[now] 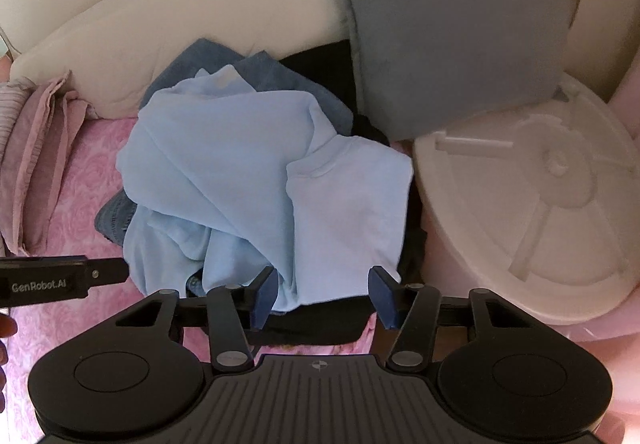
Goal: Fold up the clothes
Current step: 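Grasp the light blue sweatshirt with the left gripper while the right gripper grasps it too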
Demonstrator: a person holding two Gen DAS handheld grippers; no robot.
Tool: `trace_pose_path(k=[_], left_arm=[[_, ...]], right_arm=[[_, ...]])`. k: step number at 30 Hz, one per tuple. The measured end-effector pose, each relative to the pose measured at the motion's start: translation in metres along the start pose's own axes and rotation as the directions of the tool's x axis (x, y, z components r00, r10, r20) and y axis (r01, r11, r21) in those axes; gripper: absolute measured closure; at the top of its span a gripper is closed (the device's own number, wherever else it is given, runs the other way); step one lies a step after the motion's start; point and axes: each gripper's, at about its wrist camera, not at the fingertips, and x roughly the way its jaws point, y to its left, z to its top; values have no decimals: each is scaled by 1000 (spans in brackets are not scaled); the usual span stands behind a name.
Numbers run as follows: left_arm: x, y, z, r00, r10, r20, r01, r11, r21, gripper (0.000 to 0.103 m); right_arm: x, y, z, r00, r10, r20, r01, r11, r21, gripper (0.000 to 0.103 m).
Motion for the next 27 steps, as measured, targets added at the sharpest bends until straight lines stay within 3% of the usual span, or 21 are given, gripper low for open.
trace_pose_path(k=[10, 12, 16, 17, 25, 26, 27], left_arm=[[54, 14, 29, 999, -3, -41, 0, 998, -62, 54], [62, 19, 33, 999, -2, -44, -2, 997, -81, 54], [78, 28, 42, 999, -18, -48, 12, 992, -127, 54], [81, 30, 44, 999, -24, -49, 17, 990, -139, 54], [102, 37, 50, 997, -68, -35, 59, 976, -211, 54], [103, 38, 50, 997, -76, -29, 68, 973, -219, 57], [105, 40, 50, 995, -95, -23, 87, 969, -233, 69]], right_arm=[[73, -1, 12, 998, 11, -69, -13, 1000, -28, 55], [86, -3, 11, 996, 5, -85, -7, 999, -32, 63], [102, -12, 11, 996, -20, -87, 17, 999, -30, 89], [103, -15, 12, 996, -36, -77, 34, 999, -24, 91], [119, -29, 16, 996, -11, -88, 14, 999, 42, 90], [120, -28, 16, 996, -14, -85, 17, 999, 33, 90], [120, -26, 16, 997, -16, -80, 18, 999, 30, 91]])
